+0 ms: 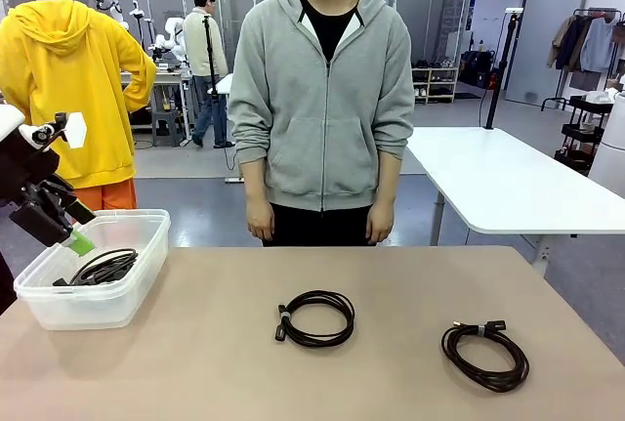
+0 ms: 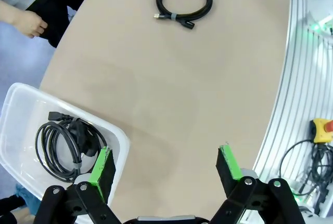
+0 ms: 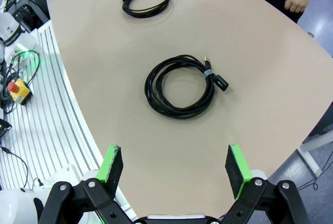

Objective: Organize and store the cables.
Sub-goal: Place the USB Extension Cable into the Organizing box.

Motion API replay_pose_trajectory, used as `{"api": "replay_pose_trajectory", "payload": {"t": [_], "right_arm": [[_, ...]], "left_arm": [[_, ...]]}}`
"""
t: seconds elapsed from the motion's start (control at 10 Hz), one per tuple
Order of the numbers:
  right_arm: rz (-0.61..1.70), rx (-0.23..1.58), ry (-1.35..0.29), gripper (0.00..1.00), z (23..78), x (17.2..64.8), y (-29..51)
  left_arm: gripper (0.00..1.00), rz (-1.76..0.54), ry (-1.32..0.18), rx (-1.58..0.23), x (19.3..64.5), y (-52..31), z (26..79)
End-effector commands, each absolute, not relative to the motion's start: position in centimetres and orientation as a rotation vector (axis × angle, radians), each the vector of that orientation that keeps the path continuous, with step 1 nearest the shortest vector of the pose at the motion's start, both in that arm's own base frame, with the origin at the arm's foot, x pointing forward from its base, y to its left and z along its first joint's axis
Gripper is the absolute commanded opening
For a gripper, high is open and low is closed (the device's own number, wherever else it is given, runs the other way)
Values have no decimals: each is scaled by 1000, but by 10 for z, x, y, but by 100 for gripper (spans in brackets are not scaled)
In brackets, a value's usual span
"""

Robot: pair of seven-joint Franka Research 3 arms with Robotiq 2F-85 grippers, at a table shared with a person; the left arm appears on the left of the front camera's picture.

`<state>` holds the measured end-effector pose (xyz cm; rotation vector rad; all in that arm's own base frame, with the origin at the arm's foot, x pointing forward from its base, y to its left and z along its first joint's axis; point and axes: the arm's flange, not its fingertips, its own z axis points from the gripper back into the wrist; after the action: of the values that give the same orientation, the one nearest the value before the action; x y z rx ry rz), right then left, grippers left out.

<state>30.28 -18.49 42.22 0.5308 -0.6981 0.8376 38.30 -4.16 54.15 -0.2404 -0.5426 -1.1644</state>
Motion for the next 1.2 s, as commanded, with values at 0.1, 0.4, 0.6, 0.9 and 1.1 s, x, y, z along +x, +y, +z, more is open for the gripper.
{"api": "replay_pose_trajectory", "payload": {"t": [0.1, 0.4, 0.6, 0.9, 1.1], "right_arm": [[849, 535, -721, 100, 422, 302, -185], [849, 535, -721, 100, 422, 302, -185], [849, 535, -721, 100, 422, 302, -185], [849, 535, -721, 100, 422, 302, -185], [849, 535, -721, 100, 422, 302, -185]], "left_arm": [[99, -1210, -586, -236, 377, -82, 555], [99, -1063, -506, -364, 401, -185, 554], [99, -946, -451, -359, 408, -259, 555], [99, -853, -315, -322, 451, -334, 548], [99, -747, -280, -224, 473, -357, 540]]}}
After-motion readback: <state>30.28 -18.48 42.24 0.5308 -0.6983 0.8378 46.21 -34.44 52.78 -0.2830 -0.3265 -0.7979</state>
